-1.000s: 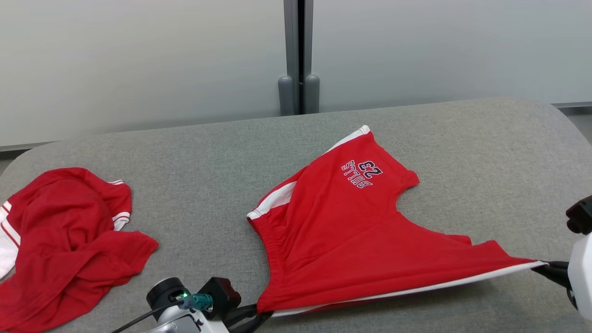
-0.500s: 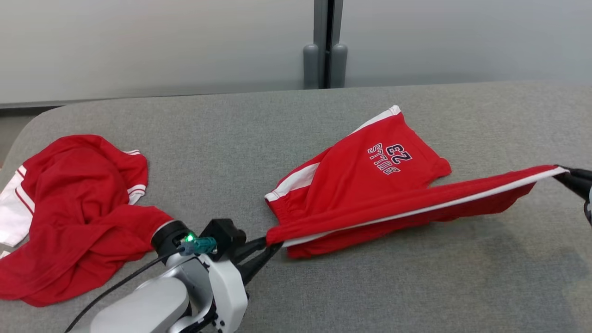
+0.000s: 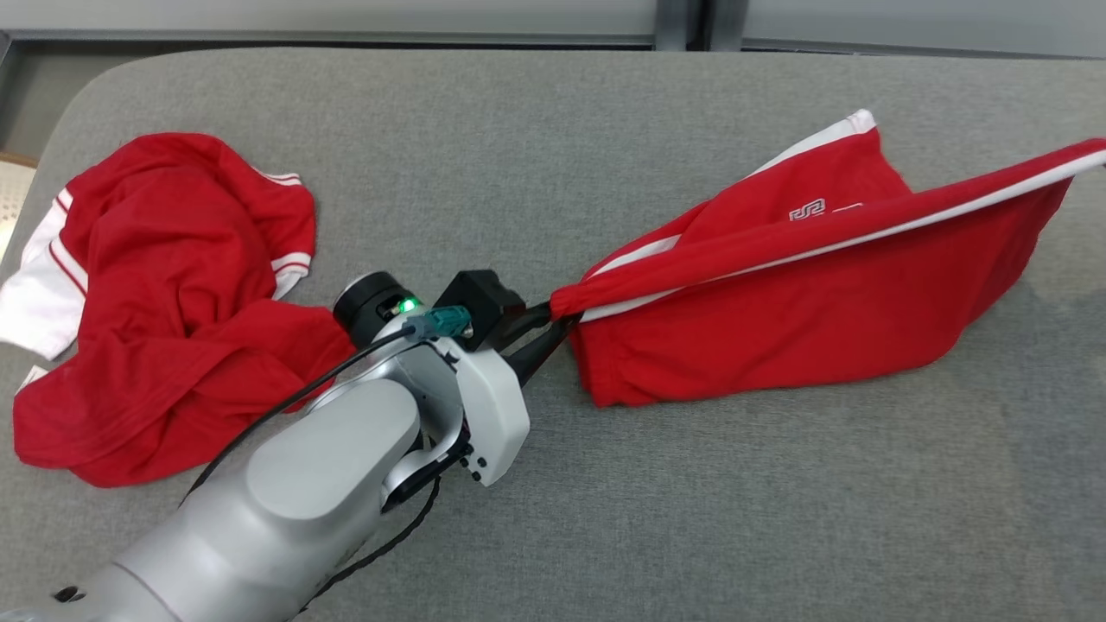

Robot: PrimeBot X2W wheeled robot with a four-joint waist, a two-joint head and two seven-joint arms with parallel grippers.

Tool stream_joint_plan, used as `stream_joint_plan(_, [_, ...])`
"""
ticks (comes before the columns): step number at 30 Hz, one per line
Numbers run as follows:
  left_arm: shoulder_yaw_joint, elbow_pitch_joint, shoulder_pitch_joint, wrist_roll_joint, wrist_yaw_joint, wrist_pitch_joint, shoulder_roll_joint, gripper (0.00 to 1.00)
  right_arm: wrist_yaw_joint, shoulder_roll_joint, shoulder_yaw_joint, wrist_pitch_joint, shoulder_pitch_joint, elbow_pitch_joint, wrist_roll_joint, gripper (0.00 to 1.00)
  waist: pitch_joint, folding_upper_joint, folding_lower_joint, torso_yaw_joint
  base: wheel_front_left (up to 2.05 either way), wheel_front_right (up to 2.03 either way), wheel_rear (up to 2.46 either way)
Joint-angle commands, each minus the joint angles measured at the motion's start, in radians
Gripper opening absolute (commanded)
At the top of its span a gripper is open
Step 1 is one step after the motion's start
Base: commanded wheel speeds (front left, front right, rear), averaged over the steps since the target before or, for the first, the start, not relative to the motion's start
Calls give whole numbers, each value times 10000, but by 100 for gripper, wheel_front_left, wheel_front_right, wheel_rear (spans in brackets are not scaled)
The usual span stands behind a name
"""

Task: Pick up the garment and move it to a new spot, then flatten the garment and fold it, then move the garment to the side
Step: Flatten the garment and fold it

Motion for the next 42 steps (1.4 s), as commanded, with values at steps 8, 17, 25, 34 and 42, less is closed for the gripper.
stream_joint_plan(8, [-146,1449,-1105,83,-278,-397,-1036,0,-58,76,281,-409,-1282,793,-251,0,1359,0,0,1030,0,0,0])
stream_joint_plan(17, [-517,2424,-1554,-37,-403,-862,-1675,0,-52,198,930,-1270,-1903,1463,-392,34,1758,0,0,1353,0,0,0])
stream_joint_plan(25, [-565,3084,-1639,-476,-413,-1105,-1947,100,-49,442,1332,-1925,-2061,2401,-225,100,1723,0,0,1342,0,0,0])
stream_joint_plan(34, [-217,3826,-1681,-689,-305,-1776,-2006,100,-49,1021,1532,-2673,-1597,3201,331,100,1196,0,0,911,0,0,0])
stream_joint_plan(42, [559,4047,-1220,-825,62,-2044,-1702,100,-49,1815,1469,-4790,-889,3804,313,100,352,0,0,313,0,0,0])
